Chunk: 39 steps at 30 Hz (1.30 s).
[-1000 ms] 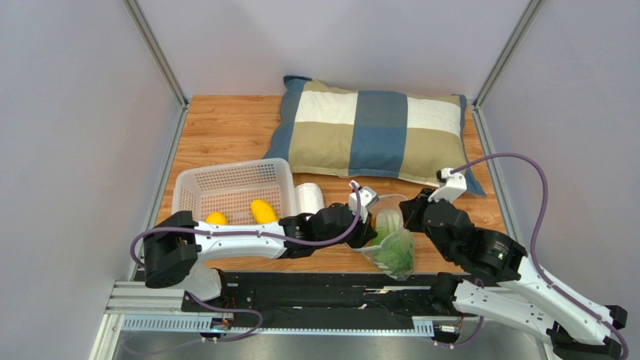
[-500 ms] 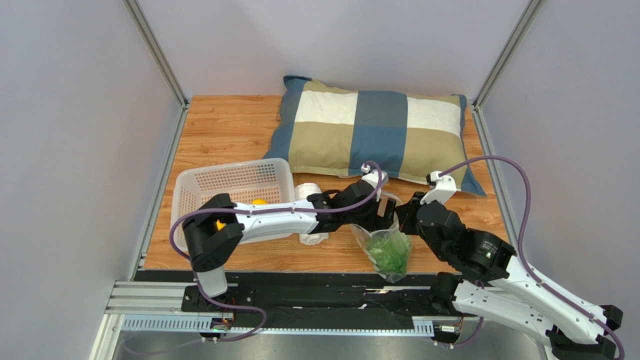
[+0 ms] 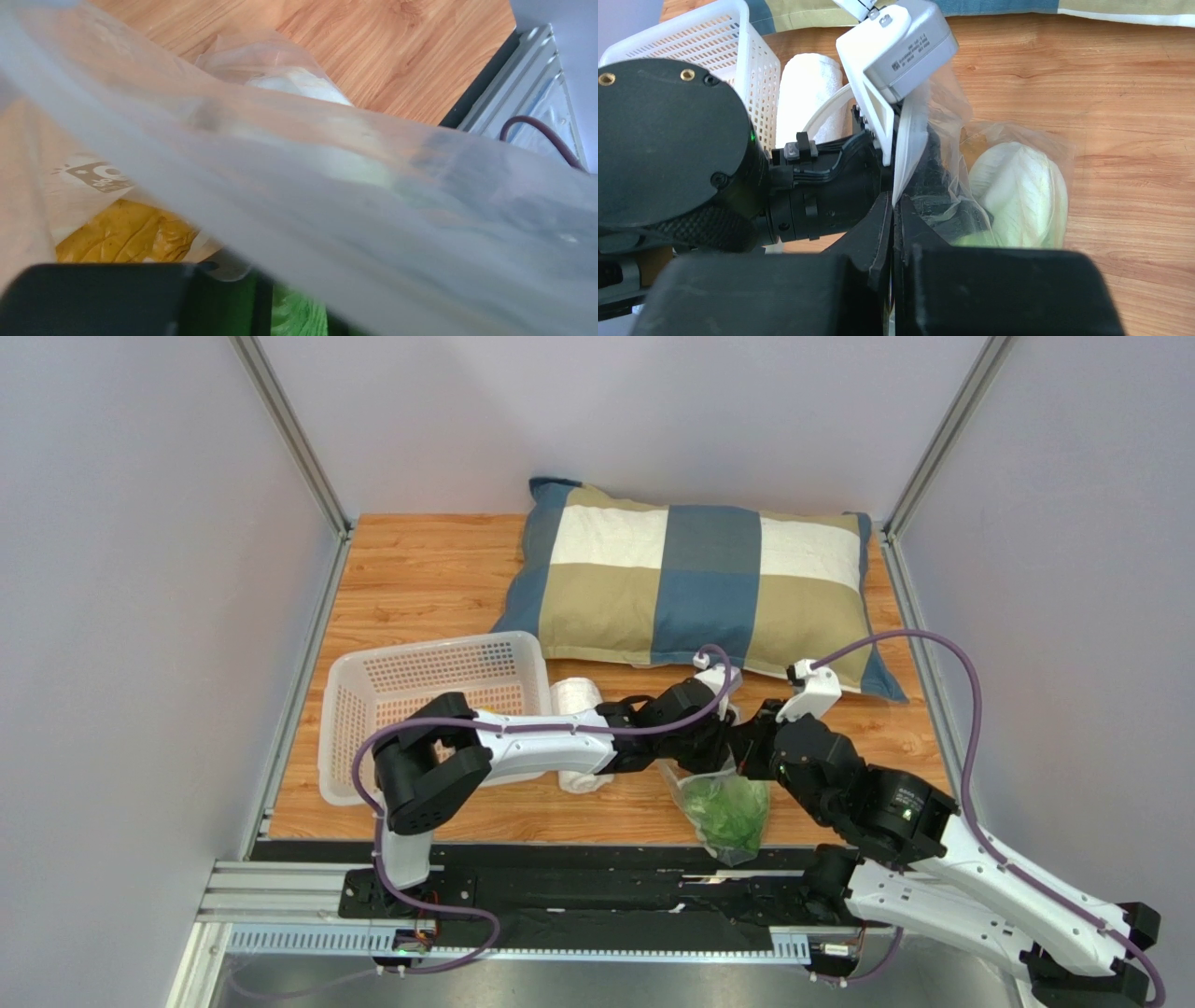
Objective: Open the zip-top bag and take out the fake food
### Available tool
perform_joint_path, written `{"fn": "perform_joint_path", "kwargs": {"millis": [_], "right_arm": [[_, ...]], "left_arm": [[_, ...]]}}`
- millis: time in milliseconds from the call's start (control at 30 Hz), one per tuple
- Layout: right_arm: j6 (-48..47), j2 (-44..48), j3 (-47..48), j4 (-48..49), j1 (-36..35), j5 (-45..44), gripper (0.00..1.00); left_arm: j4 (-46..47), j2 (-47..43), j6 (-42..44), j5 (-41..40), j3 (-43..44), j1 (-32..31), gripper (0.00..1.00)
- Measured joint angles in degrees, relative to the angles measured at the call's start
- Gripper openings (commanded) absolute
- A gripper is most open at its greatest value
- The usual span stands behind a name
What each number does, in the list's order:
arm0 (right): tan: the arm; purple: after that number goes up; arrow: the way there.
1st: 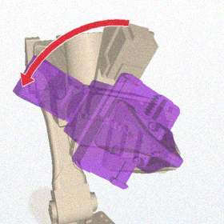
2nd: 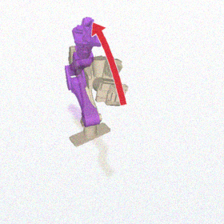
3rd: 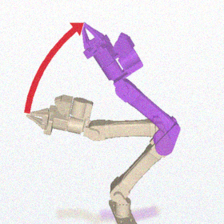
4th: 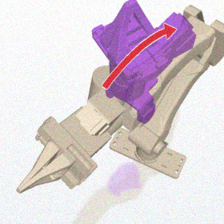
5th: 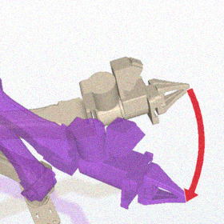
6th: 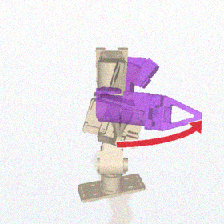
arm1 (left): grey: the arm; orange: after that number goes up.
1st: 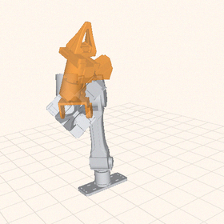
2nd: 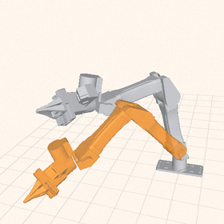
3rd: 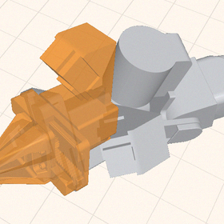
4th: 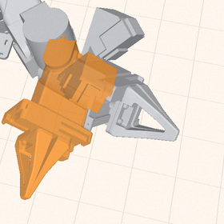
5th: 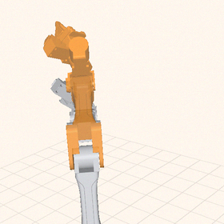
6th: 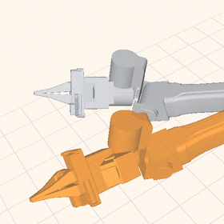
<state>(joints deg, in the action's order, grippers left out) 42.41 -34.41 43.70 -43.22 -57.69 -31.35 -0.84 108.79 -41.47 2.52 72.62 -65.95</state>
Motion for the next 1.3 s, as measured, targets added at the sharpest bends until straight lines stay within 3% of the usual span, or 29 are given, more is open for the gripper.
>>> {"fn": "perform_joint_path", "kwargs": {"millis": [67, 300, 500, 633, 733, 767, 867, 1067, 1300], "right_arm": [[0.3, 0.0, 0.0, -0.2, 0.0, -0.3, 0.0], [1.3, -0.2, 2.5, -6.1, 0.0, -5.5, 0.0], [1.4, -0.6, 6.0, -8.5, 0.0, -8.6, 0.0], [1.4, -1.3, 6.0, -8.5, -0.2, -9.2, 0.0], [1.3, -1.6, 6.0, -8.3, -0.4, -9.1, 0.25], [0.8, -1.3, 6.0, -8.3, -0.4, -9.1, 0.47], [-1.5, 0.8, 6.0, -7.6, -0.4, -7.6, 0.68], [-3.8, 8.4, 5.8, -5.9, -0.4, -2.8, 0.82], [1.5, 9.6, 6.2, -11.8, -0.3, -9.5, 0.86]], "left_arm": [[0.4, -0.1, 0.4, 0.0, 0.0, -0.2, 0.0], [-3.9, -5.0, 6.2, -0.8, -1.6, -0.4, 0.0], [-6.2, -15.6, 13.5, -5.0, -6.4, -2.2, 0.0], [-2.6, -23.3, 18.5, -8.2, -11.7, -3.9, 0.0], [-2.1, -24.6, 22.1, -8.9, -12.2, -4.2, 0.0], [-2.8, -24.1, 23.1, -8.9, -11.5, -4.3, 0.0], [-3.8, -22.4, 24.6, -8.9, -10.6, -4.3, 0.0], [-3.7, -21.6, 25.0, -3.6, -11.4, -3.1, 0.0], [5.5, -22.4, 21.9, 13.4, -17.5, 3.4, 0.0]]}}
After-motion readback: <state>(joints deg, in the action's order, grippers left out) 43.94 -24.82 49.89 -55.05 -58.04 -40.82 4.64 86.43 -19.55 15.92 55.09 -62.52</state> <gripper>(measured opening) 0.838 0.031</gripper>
